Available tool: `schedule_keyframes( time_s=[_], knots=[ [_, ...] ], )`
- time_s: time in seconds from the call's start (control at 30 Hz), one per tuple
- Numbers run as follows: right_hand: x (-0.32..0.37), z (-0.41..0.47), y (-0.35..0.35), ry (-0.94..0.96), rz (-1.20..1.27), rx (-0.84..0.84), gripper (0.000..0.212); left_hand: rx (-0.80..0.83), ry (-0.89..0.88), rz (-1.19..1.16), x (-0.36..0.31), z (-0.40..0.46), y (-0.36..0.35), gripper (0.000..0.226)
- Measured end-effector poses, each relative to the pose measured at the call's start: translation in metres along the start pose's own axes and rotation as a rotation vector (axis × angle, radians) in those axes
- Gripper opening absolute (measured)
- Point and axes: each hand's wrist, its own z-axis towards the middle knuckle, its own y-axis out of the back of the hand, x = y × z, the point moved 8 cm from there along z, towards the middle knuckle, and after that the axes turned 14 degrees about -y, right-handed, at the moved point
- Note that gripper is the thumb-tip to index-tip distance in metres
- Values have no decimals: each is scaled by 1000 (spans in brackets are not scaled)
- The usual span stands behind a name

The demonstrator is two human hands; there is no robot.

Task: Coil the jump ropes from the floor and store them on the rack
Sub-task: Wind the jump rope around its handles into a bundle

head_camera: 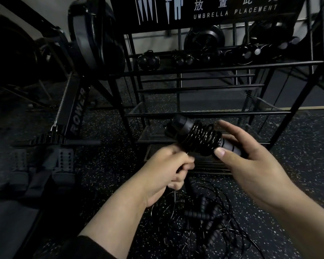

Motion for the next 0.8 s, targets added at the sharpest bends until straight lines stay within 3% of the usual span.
schedule_keyframes(
  time_s=[0.17, 0.3, 0.37, 0.5, 0.6, 0.7, 0.8],
  knots=[
    [3, 0, -5, 19, -319, -75, 79, -8, -34, -237, 0, -1, -5, 33],
    [-6, 2, -14, -16, -528, -9, 89, -30, -82, -147, -2, -2, -2, 28],
    [-4, 0, -13, -70, -451, 79, 83, 33, -130, -79, -7, -3, -3, 24],
    [6, -10, -20, -82, -377, 220, 51, 170, -146, -2, -8, -6, -10, 31],
    [9, -8, -12, -37, -397, 109, 59, 177, -121, 1, -10, -5, -12, 16],
    [9, -5, -2, 7, -547, -77, 77, 123, -77, 92, -6, -3, -9, 23],
    [0, -3, -4, 1, -687, -122, 88, 92, -65, 116, 0, -4, -9, 24]
  ],
)
